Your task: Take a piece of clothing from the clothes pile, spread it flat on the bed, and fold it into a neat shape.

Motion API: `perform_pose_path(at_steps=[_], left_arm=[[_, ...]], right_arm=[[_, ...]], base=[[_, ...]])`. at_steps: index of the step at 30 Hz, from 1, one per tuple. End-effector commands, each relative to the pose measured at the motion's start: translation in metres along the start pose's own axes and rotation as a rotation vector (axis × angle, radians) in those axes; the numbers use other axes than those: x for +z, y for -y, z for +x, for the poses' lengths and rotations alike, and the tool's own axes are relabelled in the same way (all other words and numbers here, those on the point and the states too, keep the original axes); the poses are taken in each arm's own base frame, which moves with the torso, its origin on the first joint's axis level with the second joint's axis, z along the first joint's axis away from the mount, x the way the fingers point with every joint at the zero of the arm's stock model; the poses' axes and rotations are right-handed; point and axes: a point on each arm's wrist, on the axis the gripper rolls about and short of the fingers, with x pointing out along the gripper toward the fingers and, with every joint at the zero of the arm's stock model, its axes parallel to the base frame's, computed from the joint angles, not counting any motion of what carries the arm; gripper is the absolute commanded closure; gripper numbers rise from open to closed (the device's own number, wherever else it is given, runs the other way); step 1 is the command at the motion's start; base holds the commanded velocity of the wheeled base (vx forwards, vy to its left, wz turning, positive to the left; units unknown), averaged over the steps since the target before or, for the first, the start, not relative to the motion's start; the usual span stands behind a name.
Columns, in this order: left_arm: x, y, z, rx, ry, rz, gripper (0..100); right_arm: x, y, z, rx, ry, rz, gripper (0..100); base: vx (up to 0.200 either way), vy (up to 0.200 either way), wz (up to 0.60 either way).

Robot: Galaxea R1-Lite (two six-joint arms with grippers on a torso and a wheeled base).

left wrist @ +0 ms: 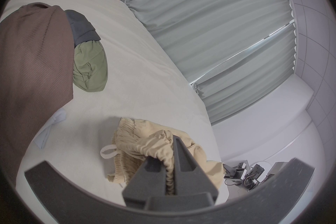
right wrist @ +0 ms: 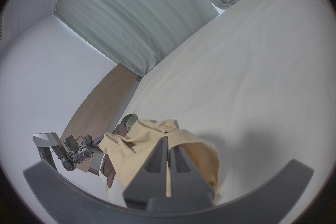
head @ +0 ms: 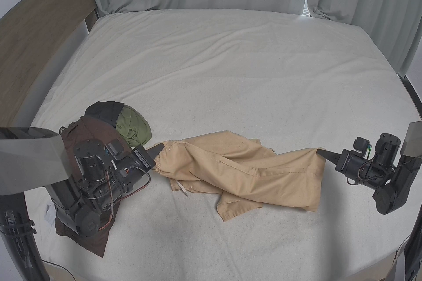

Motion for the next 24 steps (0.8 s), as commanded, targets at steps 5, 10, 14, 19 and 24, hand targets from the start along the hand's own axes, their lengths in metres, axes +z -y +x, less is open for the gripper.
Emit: perform_pose_path(at_steps=[5, 10, 14, 19, 24], left_arm=[[-0.003, -0.002, 0.001, 0.005, -0.008, -0.002, 100], [-0.003, -0.001, 0.001, 0.003, -0.009, -0.001, 100], [-0.003, -0.001, 0.001, 0.003, -0.009, -0.001, 100], [-0.002, -0.001, 0.001, 0.003, -0.006, -0.001, 100], [-0.002, -0.001, 0.001, 0.002, -0.005, -0.001, 100]], right_arm=[[-0.017, 0.007, 0.009, -0.007, -0.058, 0.029, 100], [-0.023, 0.011, 0.011, -0.015, -0.078, 0.019, 0], [-0.032, 0.018, 0.010, -0.034, -0.106, 0.013, 0], [-0.047, 0.018, 0.001, -0.055, -0.165, -0.032, 0], [-0.056, 0.017, -0.001, -0.048, -0.203, -0.081, 0]], base=[[0.000, 0.000, 0.00], [0.000, 0.000, 0.00], [0.000, 0.000, 0.00], [0.000, 0.000, 0.00], [0.000, 0.000, 0.00]])
